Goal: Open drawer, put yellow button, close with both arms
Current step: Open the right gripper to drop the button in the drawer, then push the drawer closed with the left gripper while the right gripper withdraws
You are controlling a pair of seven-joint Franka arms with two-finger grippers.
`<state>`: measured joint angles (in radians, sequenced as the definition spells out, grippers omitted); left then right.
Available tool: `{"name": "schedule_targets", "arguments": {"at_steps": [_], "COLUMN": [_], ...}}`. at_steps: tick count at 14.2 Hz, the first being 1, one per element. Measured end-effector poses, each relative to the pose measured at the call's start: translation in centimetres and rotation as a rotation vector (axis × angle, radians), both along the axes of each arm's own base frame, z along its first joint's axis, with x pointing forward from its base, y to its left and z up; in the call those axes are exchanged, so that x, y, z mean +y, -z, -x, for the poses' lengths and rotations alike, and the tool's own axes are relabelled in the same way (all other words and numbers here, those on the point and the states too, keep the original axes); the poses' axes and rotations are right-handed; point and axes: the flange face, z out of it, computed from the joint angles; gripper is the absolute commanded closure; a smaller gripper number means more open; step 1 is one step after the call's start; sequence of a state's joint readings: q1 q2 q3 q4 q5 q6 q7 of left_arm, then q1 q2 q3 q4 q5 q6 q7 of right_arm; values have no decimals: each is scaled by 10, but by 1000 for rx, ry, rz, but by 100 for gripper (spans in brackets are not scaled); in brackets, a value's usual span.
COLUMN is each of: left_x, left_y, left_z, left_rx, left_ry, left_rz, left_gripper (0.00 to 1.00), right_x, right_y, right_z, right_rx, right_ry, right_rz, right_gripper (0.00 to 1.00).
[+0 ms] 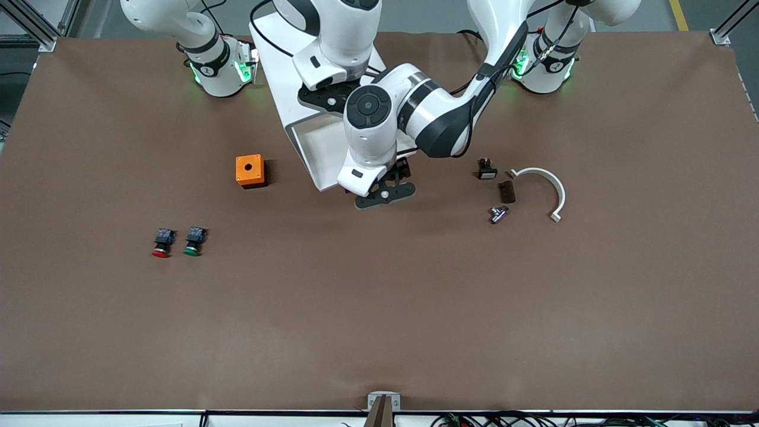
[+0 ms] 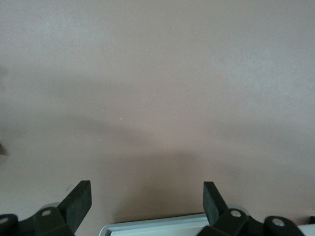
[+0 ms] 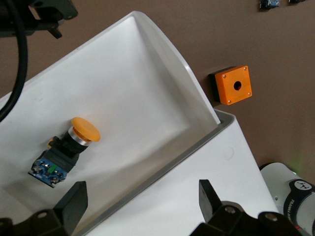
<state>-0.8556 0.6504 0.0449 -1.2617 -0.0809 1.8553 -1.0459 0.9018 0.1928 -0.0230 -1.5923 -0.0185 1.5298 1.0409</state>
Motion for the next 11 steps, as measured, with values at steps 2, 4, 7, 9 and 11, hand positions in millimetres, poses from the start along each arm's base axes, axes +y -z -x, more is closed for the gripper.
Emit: {"name": "schedule_targets", "arguments": {"at_steps": [2,4,7,9,11], "left_x": [2,-6,-27,-29,-29], "left_y": [1,6,9,9,9], "left_z": [1,14,41,45,44], "left_rx": [23,46,53,57,64], "left_ry": [5,26,61,66,61], "left_rz": [-6,-16,-20,-21,-17], "left_gripper": [0,0,0,0,0], "right_x": [-18,-51,-111,-148,-185], "right_y": [-10,-34,-63,-78,-93], "right_z": [-12,-47,-95,-115,-133], "right_rx": [19,-8,-14,-4,2], "right_ry": [-68,-112,-162,-181,-194], "right_rz": [-12,-62,-107,-119,-132], "right_gripper": [0,0,0,0,0]}}
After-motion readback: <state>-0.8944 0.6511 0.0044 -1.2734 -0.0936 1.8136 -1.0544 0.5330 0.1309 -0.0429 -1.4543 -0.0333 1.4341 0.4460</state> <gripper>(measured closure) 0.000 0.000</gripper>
